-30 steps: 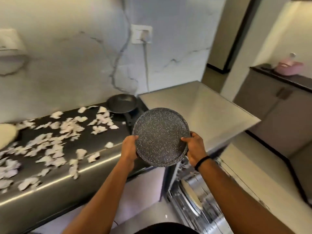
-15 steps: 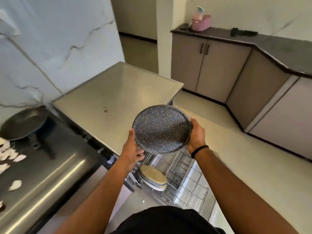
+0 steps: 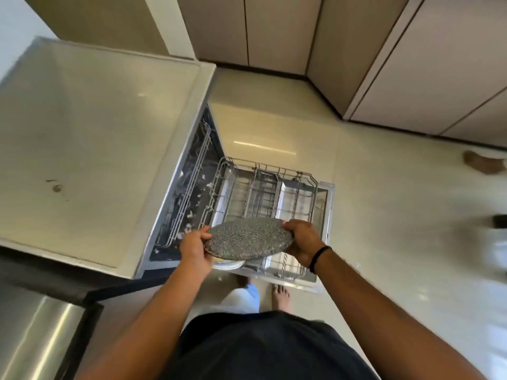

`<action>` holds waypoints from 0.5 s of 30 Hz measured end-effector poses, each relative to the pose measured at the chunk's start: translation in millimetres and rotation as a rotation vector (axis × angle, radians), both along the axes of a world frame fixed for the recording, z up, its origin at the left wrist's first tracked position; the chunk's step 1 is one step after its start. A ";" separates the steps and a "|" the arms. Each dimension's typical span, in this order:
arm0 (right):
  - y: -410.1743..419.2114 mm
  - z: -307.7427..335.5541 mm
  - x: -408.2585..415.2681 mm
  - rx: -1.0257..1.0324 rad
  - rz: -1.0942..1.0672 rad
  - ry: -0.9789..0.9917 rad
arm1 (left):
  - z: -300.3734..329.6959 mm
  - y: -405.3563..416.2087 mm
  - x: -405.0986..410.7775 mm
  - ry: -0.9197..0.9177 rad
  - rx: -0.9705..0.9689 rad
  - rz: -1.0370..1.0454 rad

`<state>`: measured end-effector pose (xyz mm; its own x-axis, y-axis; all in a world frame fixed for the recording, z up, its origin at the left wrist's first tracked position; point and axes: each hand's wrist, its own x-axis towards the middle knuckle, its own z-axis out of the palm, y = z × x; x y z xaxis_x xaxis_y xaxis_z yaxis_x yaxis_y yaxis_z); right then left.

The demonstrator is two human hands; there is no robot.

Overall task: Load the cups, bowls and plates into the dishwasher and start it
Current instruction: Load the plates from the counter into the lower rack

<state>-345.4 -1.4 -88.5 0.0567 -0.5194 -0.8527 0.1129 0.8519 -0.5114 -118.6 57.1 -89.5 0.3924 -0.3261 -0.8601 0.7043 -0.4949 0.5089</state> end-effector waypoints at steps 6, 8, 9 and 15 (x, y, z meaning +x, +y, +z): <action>-3.6 -73.1 24.1 0.089 0.048 0.238 | -68.6 -43.9 21.8 -0.069 0.175 -0.217; -9.3 -98.5 30.5 0.135 0.025 0.230 | -103.8 -55.0 34.0 -0.105 0.224 -0.278; -13.0 -109.4 34.9 0.155 0.028 0.227 | -119.8 -58.5 37.0 -0.120 0.254 -0.307; -28.6 -184.3 53.6 0.254 0.137 0.258 | -193.7 -67.3 36.8 -0.401 0.377 -0.489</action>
